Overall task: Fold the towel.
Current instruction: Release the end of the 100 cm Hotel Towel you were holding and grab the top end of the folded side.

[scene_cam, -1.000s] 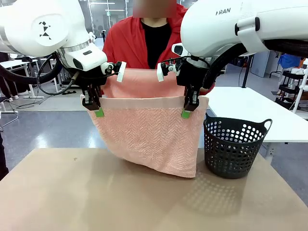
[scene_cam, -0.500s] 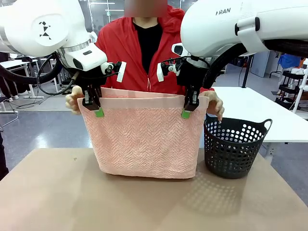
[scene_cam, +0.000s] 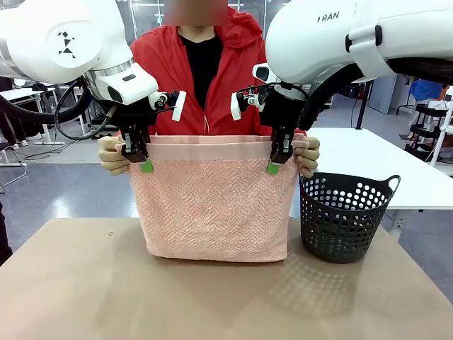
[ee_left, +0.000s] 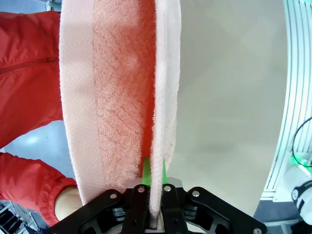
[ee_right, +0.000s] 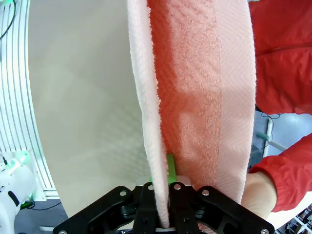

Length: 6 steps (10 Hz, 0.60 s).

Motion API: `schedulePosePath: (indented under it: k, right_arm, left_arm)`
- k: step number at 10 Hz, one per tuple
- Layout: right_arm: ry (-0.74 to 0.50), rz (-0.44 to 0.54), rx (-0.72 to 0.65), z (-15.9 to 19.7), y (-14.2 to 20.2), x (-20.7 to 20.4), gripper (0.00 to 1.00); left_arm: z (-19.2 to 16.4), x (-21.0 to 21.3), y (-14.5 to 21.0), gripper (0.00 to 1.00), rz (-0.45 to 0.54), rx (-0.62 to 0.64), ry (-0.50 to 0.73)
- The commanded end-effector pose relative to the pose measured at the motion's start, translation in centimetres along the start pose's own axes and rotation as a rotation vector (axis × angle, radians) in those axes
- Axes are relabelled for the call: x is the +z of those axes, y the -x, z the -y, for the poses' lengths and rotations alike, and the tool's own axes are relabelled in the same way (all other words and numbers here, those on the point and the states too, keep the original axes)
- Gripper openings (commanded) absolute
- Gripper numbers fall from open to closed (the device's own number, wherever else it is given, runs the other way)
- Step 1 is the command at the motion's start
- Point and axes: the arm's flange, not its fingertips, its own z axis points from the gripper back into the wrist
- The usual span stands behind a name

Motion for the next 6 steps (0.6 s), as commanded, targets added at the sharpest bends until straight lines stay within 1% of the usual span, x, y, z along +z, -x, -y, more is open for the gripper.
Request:
schedulePosePath:
  k: [1,5,6]
  right_arm:
    - [-0.002,-0.002,-0.001,0.01,0.07,0.01,0.00]
    - [-0.002,-0.002,-0.001,0.01,0.07,0.01,0.00]
    - [0.000,0.000,0.000,0.00,0.00,0.00,0.03]
  left_arm:
    - [-0.09,0.16,0.21,0.00,-0.001,0.003,-0.004]
    - [-0.09,0.16,0.21,0.00,-0.001,0.003,-0.004]
    - [-0.01,0.00,0.02,0.14,0.000,0.000,0.000]
